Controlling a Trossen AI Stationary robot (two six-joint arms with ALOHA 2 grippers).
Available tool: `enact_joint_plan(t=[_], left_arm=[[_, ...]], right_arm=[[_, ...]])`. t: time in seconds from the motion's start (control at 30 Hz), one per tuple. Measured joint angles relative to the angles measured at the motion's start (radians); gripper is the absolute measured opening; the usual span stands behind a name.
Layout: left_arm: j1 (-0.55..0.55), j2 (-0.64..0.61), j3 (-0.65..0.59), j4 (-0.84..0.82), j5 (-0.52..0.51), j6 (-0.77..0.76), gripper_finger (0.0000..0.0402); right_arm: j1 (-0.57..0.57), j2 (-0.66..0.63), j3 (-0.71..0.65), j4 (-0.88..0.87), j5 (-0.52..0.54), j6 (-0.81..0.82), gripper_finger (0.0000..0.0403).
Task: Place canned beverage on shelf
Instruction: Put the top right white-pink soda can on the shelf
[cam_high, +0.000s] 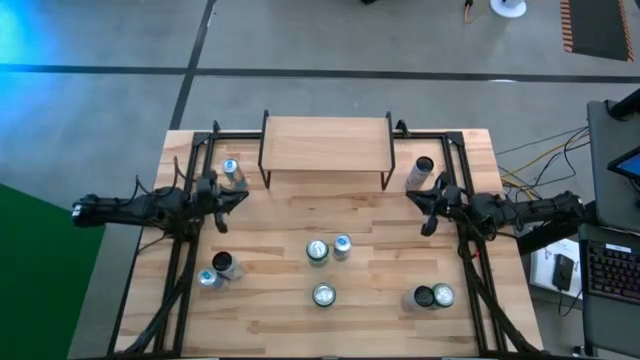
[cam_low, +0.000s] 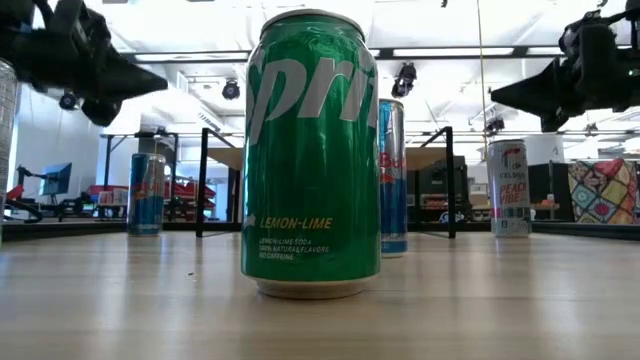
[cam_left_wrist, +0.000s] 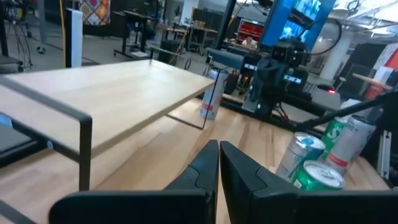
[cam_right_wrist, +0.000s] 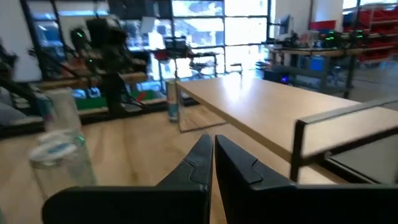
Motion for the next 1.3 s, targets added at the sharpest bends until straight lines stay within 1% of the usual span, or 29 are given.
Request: enact_joint_plan(t=[0.07, 0.13, 0.17, 0.2, 0.27, 0.33, 0.4, 0.47, 0.5, 0.6, 0.7, 0.8, 0.87, 0.97, 1.07, 1.17, 1.23, 1.3], left_arm=[[0.000, 0.018, 0.016, 0.001, -0.001, 0.000, 0.0007], [0.001, 0.048, 0.016, 0.003, -0.004, 0.005, 0.0022], [0.001, 0.063, 0.016, 0.008, -0.012, 0.008, 0.0033], [0.001, 0.080, 0.016, 0.015, -0.026, 0.010, 0.0045], [0.002, 0.115, 0.016, 0.021, -0.057, 0.011, 0.0073], [0.001, 0.150, 0.016, 0.021, -0.086, 0.011, 0.0101], [0.002, 0.185, 0.016, 0.039, -0.123, 0.010, 0.0128], [0.002, 0.221, 0.016, 0.071, -0.173, 0.021, 0.0150], [0.002, 0.239, 0.016, 0.101, -0.205, 0.034, 0.0160], [0.003, 0.288, 0.016, 0.220, -0.307, 0.099, 0.0183], [0.009, 0.321, 0.016, 0.313, -0.324, 0.170, 0.0197], [0.017, 0.340, 0.044, 0.295, -0.330, 0.188, 0.0202], [0.022, 0.349, 0.061, 0.275, -0.344, 0.194, 0.0202], [0.028, 0.354, 0.073, 0.267, -0.356, 0.231, 0.0202], [0.031, 0.348, 0.089, 0.263, -0.356, 0.263, 0.0202], [0.031, 0.336, 0.112, 0.256, -0.355, 0.258, 0.0202], [0.030, 0.329, 0.132, 0.232, -0.355, 0.214, 0.0201], [0.023, 0.324, 0.158, 0.162, -0.340, 0.158, 0.0201]], right_arm=[[0.000, 0.009, 0.000, -0.015, 0.060, -0.012, 0.0009], [0.000, 0.017, 0.000, -0.030, 0.130, 0.005, 0.0009], [0.000, 0.021, 0.000, -0.038, 0.146, 0.015, 0.0010], [0.000, 0.022, 0.000, -0.047, 0.142, 0.016, 0.0012], [0.000, 0.023, 0.004, -0.054, 0.098, 0.029, 0.0025], [0.000, 0.023, 0.031, -0.112, 0.071, 0.049, 0.0049], [0.000, 0.023, 0.092, -0.178, 0.071, 0.062, 0.0084], [0.000, 0.031, 0.161, -0.275, 0.072, 0.075, 0.0126], [0.000, 0.037, 0.195, -0.313, 0.078, 0.098, 0.0150], [0.000, 0.067, 0.269, -0.357, 0.128, 0.156, 0.0222], [0.000, 0.110, 0.350, -0.432, 0.211, 0.233, 0.0288], [0.000, 0.175, 0.450, -0.597, 0.338, 0.323, 0.0338], [0.000, 0.229, 0.523, -0.741, 0.397, 0.398, 0.0361], [0.000, 0.314, 0.625, -0.920, 0.426, 0.514, 0.0372], [0.000, 0.387, 0.693, -1.028, 0.444, 0.561, 0.0374], [0.000, 0.424, 0.726, -1.041, 0.444, 0.556, 0.0374], [0.000, 0.428, 0.730, -1.035, 0.438, 0.531, 0.0374], [0.002, 0.420, 0.725, -1.032, 0.438, 0.512, 0.0374]])
